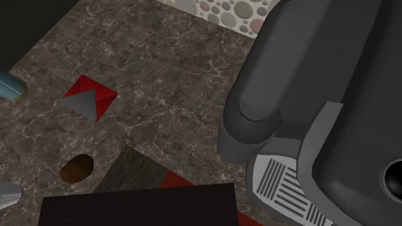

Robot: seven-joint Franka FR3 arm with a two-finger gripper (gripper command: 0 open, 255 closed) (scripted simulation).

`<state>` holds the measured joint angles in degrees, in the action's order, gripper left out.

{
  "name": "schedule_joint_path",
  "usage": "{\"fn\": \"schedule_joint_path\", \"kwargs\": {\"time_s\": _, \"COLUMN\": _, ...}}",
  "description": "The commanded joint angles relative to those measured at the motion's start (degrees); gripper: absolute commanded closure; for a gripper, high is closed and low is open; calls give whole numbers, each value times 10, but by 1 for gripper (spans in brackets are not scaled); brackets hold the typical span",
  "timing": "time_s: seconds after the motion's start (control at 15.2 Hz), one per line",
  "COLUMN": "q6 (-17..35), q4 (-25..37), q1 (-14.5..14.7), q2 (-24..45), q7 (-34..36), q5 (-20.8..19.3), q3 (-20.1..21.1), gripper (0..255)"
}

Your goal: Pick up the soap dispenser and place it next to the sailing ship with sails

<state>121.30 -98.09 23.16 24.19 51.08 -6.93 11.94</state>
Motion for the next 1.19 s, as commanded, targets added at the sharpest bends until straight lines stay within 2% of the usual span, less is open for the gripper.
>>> {"fn": "schedule_joint_path", "kwargs": {"time_s": 0.0, "q6": 14, "q4": -7, "q1": 0, "q2": 7, "q7": 1, "q5": -2, "q3": -1, "gripper": 255}}
{"fn": "schedule_joint_path", "kwargs": {"time_s": 1.12, "q6": 113, "q4": -34, "q1": 8, "q2": 80, "q7": 15, "q5": -22, "q3": -13, "gripper": 255}}
